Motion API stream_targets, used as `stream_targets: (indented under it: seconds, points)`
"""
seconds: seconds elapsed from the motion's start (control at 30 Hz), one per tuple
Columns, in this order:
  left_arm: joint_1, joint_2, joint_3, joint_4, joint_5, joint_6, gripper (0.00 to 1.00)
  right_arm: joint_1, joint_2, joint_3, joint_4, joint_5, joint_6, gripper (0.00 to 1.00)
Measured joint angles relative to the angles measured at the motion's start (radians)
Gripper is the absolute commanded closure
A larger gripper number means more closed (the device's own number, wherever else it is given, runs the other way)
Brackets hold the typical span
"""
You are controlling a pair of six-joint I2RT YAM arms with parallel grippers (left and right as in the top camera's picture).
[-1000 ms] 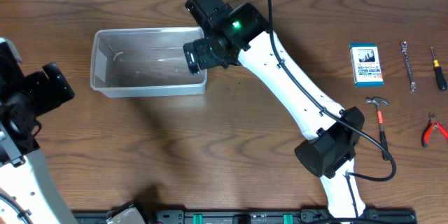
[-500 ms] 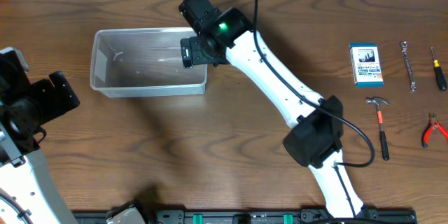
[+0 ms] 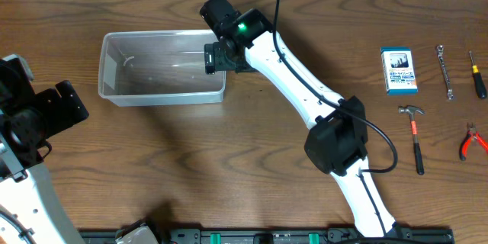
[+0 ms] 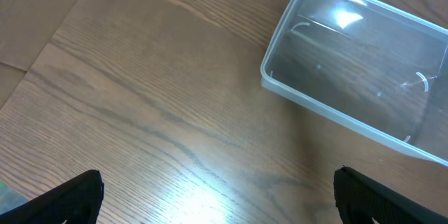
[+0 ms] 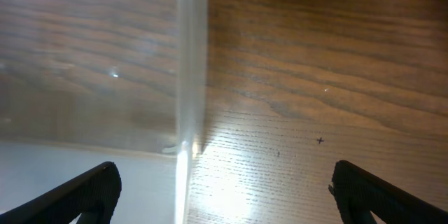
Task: Pack container
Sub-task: 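Close the right gripper on the clear container's right wall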
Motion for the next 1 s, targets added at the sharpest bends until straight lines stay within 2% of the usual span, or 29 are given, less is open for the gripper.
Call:
stream_targets:
  seconds: [0.23,0.77,0.87,0.9,1.0]
  points:
    - [0.0,0.0,0.0,-0.003,0.0,0.0,0.02,0.0,0.056,0.0,-0.014,0.0,-0.001,0.01]
    - [0.0,0.0,0.0,-0.003,0.0,0.0,0.02,0.0,0.056,0.0,-0.017,0.0,-0.002,0.02]
    - [0.0,0.0,0.0,-0.003,0.0,0.0,0.02,0.0,0.056,0.0,-0.016,-0.002,-0.01,0.29]
    - [0.0,0.0,0.0,-0.002,0.0,0.0,0.02,0.0,0.056,0.0,-0.016,-0.001,-0.006,0.35]
    - [0.0,0.0,0.0,-0.003,0.0,0.0,0.02,0.0,0.056,0.0,-0.014,-0.003,-0.011,0.45]
